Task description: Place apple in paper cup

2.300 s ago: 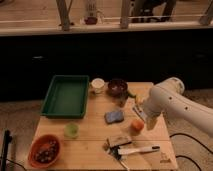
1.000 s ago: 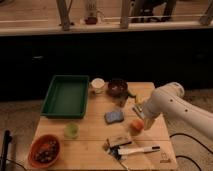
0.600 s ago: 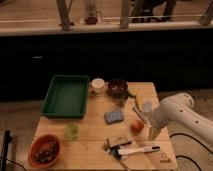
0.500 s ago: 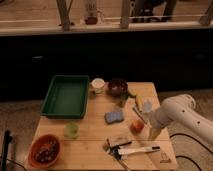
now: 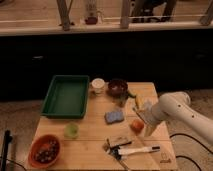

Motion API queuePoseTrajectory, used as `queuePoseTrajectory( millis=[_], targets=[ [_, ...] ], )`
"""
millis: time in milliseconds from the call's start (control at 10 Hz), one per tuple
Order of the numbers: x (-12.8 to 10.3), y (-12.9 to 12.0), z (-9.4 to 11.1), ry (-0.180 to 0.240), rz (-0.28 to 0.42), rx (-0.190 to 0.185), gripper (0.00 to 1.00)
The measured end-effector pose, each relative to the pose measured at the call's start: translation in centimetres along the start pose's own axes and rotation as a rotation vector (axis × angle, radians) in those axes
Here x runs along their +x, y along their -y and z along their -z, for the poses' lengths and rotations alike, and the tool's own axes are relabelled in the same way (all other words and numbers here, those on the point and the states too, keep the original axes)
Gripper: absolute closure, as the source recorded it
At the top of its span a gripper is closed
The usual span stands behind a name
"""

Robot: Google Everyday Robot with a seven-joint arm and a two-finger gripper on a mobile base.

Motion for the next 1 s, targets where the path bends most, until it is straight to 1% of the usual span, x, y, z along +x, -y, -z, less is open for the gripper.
queuePoseTrajectory(
  millis=[300, 600, 1000],
  targets=[
    [-0.1, 0.5, -2.1, 0.015, 0.031, -0.015, 0.2],
    [0.2, 0.3, -3.9, 0.029, 0.027, -0.017, 0.2],
    [0.7, 0.2, -5.2, 0.056, 0.007, -0.022, 0.2]
  ],
)
